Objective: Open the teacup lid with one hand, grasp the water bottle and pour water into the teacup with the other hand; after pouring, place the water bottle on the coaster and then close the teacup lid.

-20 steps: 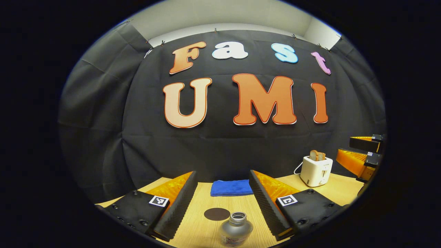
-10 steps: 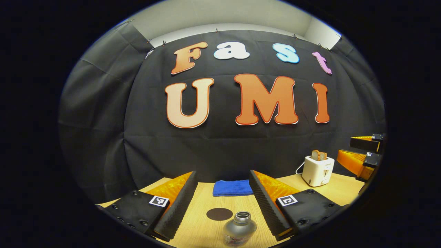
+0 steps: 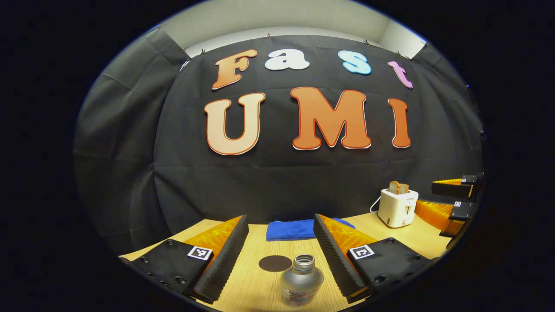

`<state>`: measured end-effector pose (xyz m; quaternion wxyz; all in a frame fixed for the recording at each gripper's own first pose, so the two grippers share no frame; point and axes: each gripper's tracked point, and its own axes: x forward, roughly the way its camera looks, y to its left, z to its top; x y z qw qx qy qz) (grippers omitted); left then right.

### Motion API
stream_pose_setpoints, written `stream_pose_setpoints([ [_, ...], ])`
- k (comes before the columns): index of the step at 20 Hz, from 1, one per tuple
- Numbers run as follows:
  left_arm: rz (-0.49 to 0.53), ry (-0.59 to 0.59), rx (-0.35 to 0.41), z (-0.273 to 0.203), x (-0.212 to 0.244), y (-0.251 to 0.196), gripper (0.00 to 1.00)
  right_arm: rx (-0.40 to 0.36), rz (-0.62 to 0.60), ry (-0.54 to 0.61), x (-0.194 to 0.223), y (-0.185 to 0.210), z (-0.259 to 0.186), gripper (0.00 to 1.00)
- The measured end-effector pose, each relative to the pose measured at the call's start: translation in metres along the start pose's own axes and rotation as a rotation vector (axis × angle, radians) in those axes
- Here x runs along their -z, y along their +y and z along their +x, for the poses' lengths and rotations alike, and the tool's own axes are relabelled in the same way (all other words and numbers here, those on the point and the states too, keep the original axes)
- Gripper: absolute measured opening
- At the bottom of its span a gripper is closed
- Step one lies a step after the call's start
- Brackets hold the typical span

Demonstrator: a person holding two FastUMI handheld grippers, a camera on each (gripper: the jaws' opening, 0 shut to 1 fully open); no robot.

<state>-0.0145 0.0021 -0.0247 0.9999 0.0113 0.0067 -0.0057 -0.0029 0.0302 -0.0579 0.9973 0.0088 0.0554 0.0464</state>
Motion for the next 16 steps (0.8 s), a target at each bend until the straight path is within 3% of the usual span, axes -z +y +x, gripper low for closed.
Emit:
stream_pose_setpoints([
  [2,0.012,0.015,0.001,-0.002,0.012,-0.001,0.94,-0.026,0.007,0.036,0.019,0.01,0.001,0.97],
  [3,0.017,0.018,-0.003,-0.002,0.017,0.0,1.0,-0.042,0.012,0.047,0.025,0.014,0.001,0.97],
  [12,-0.029,0.103,0.031,-0.001,0.07,-0.016,0.99,-0.169,0.018,0.175,0.089,0.053,0.0,0.97],
  [16,-0.05,0.138,0.036,0.0,0.091,-0.018,0.99,-0.183,0.003,0.232,0.114,0.057,0.003,0.91],
])
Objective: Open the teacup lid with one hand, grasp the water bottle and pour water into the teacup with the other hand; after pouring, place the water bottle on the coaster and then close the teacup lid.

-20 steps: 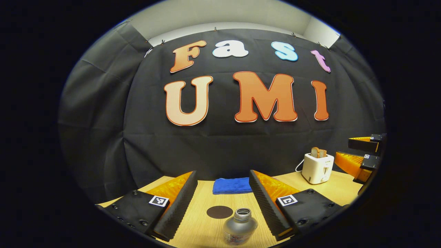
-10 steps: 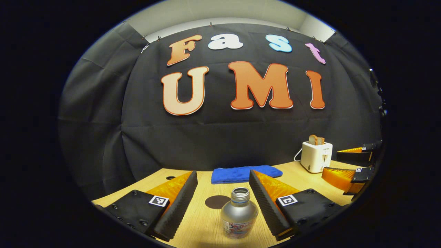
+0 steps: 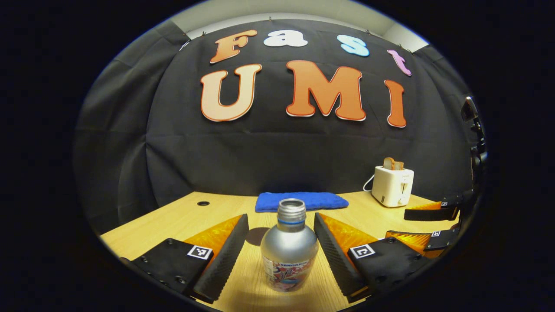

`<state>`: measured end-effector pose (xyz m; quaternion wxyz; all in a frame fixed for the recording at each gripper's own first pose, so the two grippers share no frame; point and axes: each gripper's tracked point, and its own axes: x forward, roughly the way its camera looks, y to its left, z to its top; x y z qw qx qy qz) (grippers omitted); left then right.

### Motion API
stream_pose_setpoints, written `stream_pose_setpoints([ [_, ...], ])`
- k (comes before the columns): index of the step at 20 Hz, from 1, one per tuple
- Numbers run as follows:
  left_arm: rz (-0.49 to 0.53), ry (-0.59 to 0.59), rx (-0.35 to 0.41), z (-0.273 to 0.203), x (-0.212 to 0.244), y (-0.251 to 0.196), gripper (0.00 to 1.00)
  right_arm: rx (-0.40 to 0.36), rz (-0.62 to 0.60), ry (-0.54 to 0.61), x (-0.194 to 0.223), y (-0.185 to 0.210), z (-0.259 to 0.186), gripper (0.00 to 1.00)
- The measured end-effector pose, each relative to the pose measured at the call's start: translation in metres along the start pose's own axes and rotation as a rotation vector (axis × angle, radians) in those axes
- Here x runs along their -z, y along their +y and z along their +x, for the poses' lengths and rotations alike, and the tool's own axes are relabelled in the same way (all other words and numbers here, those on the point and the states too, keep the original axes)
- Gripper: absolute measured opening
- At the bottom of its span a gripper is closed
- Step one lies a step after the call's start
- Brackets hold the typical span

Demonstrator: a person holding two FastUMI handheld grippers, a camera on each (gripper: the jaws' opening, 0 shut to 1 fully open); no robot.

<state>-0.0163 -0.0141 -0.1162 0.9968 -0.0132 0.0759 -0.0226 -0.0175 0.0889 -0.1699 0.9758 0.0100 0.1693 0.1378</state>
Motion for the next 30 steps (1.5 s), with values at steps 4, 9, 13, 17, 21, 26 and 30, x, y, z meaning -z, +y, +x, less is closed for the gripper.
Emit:
stream_pose_setpoints([
  [4,0.003,0.021,0.012,0.001,0.015,-0.004,0.99,-0.027,0.014,0.041,0.017,0.004,0.007,0.75],
  [9,0.01,0.064,0.013,0.001,0.036,-0.007,0.99,-0.044,0.021,0.074,0.03,0.006,0.012,0.63],
  [13,0.0,0.103,0.005,0.002,0.049,-0.003,0.99,-0.068,0.048,0.075,0.033,0.01,0.014,0.58],
  [17,-0.019,0.129,0.004,0.003,0.059,-0.001,0.99,-0.068,0.018,0.06,0.032,0.012,0.013,0.46],
  [21,-0.007,0.13,0.001,0.0,0.061,-0.001,1.0,-0.063,-0.006,0.05,0.03,0.013,0.014,0.34],
  [26,0.009,0.137,0.002,0.001,0.064,-0.001,0.99,-0.036,0.055,0.046,0.023,0.0,0.012,0.23],
  [30,0.006,0.176,0.003,0.002,0.075,-0.003,0.98,0.007,0.058,0.005,0.006,-0.021,-0.007,0.23],
])
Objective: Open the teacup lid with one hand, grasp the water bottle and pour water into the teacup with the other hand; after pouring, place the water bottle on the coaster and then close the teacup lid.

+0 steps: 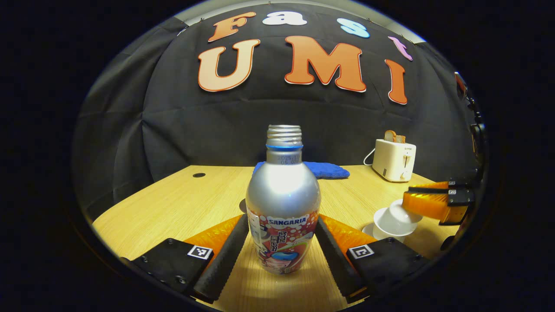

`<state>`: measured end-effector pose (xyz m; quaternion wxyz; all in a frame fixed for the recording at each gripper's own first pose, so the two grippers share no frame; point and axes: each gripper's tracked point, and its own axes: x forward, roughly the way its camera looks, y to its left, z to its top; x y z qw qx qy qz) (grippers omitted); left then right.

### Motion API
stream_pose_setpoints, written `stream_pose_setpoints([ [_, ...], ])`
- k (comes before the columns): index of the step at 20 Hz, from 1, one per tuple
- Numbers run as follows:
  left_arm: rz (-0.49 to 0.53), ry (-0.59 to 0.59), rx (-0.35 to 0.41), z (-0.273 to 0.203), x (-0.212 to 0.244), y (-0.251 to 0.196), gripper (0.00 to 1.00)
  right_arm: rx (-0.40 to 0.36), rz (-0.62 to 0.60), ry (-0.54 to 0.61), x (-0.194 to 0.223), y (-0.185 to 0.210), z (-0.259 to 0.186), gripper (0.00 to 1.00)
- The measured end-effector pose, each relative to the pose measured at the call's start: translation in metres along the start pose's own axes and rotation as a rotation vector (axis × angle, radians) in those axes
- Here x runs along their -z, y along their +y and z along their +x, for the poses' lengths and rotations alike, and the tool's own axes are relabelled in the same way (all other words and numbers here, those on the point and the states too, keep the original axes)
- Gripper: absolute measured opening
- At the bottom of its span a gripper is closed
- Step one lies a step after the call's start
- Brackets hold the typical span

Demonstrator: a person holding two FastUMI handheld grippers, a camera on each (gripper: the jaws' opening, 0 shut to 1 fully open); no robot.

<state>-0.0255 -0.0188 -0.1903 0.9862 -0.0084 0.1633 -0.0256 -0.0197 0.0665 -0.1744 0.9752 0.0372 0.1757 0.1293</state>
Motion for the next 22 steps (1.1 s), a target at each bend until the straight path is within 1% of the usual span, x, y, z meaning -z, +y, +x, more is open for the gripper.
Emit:
stream_pose_setpoints([
  [2,0.0,0.025,-0.007,0.005,0.006,-0.002,0.98,0.013,0.019,-0.009,-0.008,-0.009,-0.009,0.23],
  [3,0.009,0.019,-0.007,0.003,0.004,-0.002,0.85,0.022,0.029,-0.018,-0.013,-0.014,-0.015,0.22],
  [7,0.036,0.03,-0.015,0.004,0.005,0.001,0.82,0.069,0.02,-0.053,-0.027,-0.038,-0.031,0.22],
  [8,0.061,0.035,-0.025,0.005,0.004,0.002,0.85,0.075,0.017,-0.056,-0.027,-0.041,-0.036,0.22],
  [9,0.109,0.04,-0.038,0.005,0.003,0.005,0.81,0.081,0.015,-0.063,-0.029,-0.045,-0.039,0.22],
  [10,0.155,0.03,-0.057,0.007,-0.005,0.008,0.84,0.09,0.012,-0.065,-0.029,-0.05,-0.042,0.23],
  [11,0.203,0.021,-0.069,0.011,-0.013,0.008,0.82,0.099,0.008,-0.066,-0.029,-0.054,-0.044,0.22],
  [13,0.294,-0.002,-0.088,0.014,-0.025,0.005,0.82,0.123,0.004,-0.074,-0.031,-0.063,-0.05,0.22],
  [15,0.381,-0.014,-0.097,0.013,-0.029,0.004,0.88,0.145,0.01,-0.088,-0.034,-0.072,-0.057,0.22],
  [16,0.428,-0.022,-0.1,0.014,-0.032,0.003,0.84,0.152,0.014,-0.094,-0.035,-0.075,-0.06,0.22],
  [17,0.475,-0.027,-0.109,0.016,-0.035,0.003,0.84,0.162,0.017,-0.098,-0.036,-0.08,-0.063,0.22],
  [18,0.527,-0.034,-0.115,0.017,-0.037,0.003,0.82,0.169,0.017,-0.1,-0.035,-0.083,-0.065,0.22],
  [19,0.579,-0.041,-0.126,0.015,-0.038,0.004,0.82,0.18,0.018,-0.103,-0.036,-0.087,-0.066,0.22],
  [20,0.631,-0.043,-0.139,0.013,-0.038,0.004,0.84,0.18,0.023,-0.102,-0.035,-0.089,-0.069,0.22],
  [21,0.677,-0.056,-0.142,0.014,-0.041,0.002,0.84,0.172,0.03,-0.1,-0.035,-0.088,-0.07,0.22],
  [22,0.716,-0.056,-0.139,0.015,-0.04,-0.002,0.82,0.168,0.035,-0.103,-0.035,-0.087,-0.071,0.22],
])
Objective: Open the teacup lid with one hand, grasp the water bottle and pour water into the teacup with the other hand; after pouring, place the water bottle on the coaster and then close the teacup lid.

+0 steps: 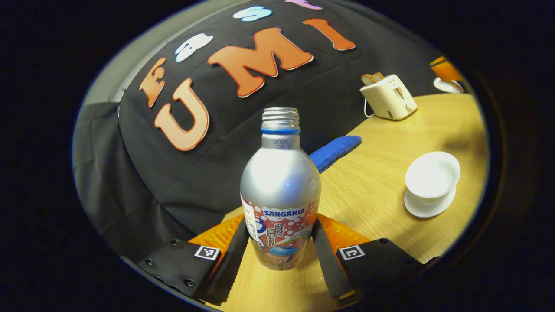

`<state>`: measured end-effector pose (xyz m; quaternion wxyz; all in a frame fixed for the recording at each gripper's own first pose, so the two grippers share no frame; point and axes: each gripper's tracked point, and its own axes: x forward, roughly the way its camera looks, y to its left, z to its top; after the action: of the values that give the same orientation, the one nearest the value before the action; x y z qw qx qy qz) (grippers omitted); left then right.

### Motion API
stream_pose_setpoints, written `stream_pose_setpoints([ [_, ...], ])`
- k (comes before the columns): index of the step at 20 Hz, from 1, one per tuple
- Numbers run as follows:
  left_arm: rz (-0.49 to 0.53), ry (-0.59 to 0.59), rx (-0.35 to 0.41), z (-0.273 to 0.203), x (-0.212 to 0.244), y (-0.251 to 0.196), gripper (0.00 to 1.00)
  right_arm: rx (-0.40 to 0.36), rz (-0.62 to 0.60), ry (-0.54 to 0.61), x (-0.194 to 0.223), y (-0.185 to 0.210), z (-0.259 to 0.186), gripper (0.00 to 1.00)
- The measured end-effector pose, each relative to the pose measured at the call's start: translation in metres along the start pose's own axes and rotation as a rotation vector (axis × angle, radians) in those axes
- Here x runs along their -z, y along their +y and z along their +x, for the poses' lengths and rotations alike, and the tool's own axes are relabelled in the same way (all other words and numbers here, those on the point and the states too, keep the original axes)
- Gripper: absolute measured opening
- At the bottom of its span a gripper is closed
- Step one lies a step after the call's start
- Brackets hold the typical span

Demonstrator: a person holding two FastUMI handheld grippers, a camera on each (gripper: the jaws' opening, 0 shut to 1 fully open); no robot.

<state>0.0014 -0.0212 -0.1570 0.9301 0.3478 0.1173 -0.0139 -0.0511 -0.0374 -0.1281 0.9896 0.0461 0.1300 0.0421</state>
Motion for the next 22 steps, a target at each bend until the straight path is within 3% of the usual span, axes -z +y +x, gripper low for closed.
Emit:
stream_pose_setpoints([
  [5,0.208,-0.056,0.013,-0.003,-0.012,-0.015,0.83,0.006,-0.016,-0.012,-0.001,-0.005,-0.002,0.22],
  [7,0.294,-0.069,0.001,-0.005,-0.012,-0.016,0.8,0.01,-0.017,-0.013,0.0,-0.008,-0.003,0.22],
  [8,0.337,-0.083,-0.004,-0.004,-0.015,-0.017,0.83,0.013,-0.017,-0.014,-0.001,-0.011,-0.004,0.23],
  [12,0.501,-0.118,-0.035,-0.007,-0.02,-0.016,0.82,0.027,-0.012,-0.021,0.0,-0.02,-0.009,0.22],
  [22,0.806,-0.192,-0.077,-0.012,-0.039,-0.012,0.83,0.033,-0.011,-0.048,0.001,-0.034,-0.016,0.22],
])
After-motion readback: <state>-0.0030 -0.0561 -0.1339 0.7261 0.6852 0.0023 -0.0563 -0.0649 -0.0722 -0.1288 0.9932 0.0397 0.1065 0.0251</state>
